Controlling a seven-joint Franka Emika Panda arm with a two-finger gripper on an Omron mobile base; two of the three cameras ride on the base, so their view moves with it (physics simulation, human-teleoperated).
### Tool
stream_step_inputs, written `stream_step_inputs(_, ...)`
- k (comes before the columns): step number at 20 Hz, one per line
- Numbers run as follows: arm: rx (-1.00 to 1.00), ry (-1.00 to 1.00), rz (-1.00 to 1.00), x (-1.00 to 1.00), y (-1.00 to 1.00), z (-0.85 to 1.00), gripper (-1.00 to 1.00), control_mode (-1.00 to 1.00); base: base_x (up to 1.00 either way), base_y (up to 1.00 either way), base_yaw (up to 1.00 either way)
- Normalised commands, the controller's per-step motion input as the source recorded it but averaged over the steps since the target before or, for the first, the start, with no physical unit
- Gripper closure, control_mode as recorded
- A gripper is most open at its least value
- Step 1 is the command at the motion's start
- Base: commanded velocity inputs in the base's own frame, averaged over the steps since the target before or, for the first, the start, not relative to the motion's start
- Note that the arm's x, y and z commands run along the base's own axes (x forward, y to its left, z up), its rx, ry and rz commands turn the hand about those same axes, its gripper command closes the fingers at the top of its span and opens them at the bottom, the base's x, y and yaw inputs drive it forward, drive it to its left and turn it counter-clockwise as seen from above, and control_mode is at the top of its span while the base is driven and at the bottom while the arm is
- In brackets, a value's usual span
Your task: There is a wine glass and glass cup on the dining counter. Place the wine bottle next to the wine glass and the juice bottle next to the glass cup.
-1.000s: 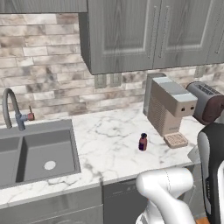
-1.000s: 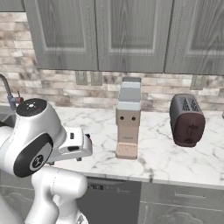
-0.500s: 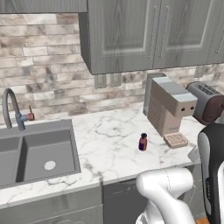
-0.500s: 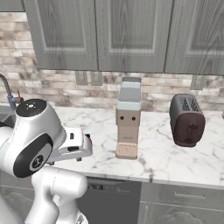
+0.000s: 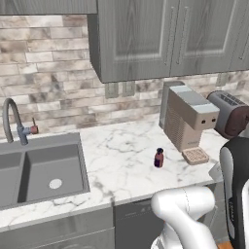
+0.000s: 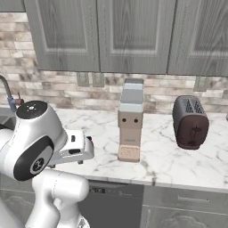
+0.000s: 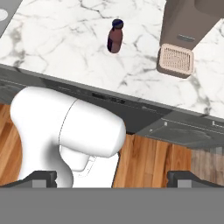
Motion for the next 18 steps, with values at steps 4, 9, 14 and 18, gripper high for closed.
stream_step_inputs(4, 0.11, -0.01, 0.04, -0.09, 0.0, 0.0, -1.0, -1.0, -0.02, 0.0, 0.0)
stream_step_inputs(9, 0.16, -0.13, 0.24, -0.19, -0.09, 0.02, -1.0, -1.0, 0.0, 0.0, 0.0)
stream_step_inputs(14, 0.17, -0.11, 0.18, -0.03, -0.11, 0.03, -1.0, -1.0, 0.0, 0.0, 0.0)
stream_step_inputs(18, 0.16, -0.04, 0.1, 0.24, -0.02, 0.0, -1.0, -1.0, 0.0, 0.0, 0.0)
